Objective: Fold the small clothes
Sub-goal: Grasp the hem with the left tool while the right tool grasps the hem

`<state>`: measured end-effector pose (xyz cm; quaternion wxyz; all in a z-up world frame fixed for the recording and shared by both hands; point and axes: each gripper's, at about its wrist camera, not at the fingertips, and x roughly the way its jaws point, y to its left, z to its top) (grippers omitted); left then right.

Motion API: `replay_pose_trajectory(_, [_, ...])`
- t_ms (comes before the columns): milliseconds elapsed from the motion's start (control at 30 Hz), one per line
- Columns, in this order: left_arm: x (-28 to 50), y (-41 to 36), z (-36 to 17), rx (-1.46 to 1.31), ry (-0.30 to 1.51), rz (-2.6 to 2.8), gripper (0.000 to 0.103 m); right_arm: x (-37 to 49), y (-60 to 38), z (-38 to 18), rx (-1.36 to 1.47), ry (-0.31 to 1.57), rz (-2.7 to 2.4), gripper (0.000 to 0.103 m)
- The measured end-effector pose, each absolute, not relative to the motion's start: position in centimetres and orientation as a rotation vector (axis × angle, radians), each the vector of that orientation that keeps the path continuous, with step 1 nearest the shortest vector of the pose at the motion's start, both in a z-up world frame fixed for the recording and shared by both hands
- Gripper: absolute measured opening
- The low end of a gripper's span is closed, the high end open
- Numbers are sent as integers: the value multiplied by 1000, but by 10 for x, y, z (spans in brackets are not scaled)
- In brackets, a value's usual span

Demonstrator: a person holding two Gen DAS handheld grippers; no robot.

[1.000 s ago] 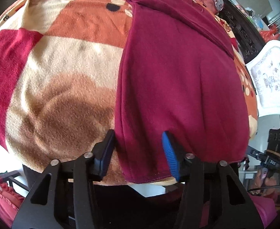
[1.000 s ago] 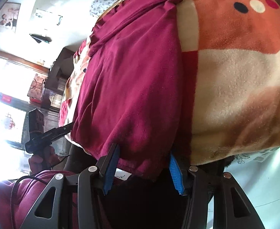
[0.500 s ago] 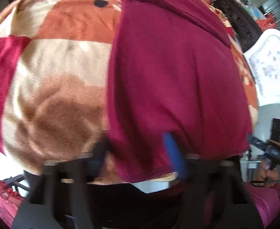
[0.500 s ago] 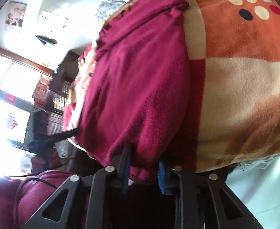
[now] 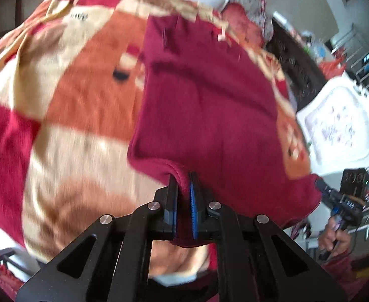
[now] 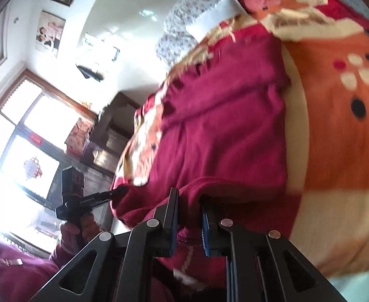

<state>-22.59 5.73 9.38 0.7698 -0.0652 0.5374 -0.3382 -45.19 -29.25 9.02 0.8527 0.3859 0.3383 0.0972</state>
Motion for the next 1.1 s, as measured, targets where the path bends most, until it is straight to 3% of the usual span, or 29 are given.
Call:
replay_pose_trajectory(467, [-86, -44, 140, -143, 921, -683, 7, -312, -388, 126, 751, 562, 76, 14])
replay_pose_trajectory(667, [-31, -78, 132, -138, 918, -647, 7, -256, -425, 129, 740, 563, 46, 14])
replay_pose_trajectory(933, [24, -105, 107, -165, 993, -611, 7, -195, -463, 88, 834, 674, -46, 15])
replay_pose_trajectory(1033, [31, -108, 101, -152, 1033, -626, 14, -187, -470, 83, 854, 714, -54, 17])
replay_pose_trajectory(1100, [32, -104, 105, -162, 1033, -652, 24, -194, -477, 92, 860, 666, -39, 25])
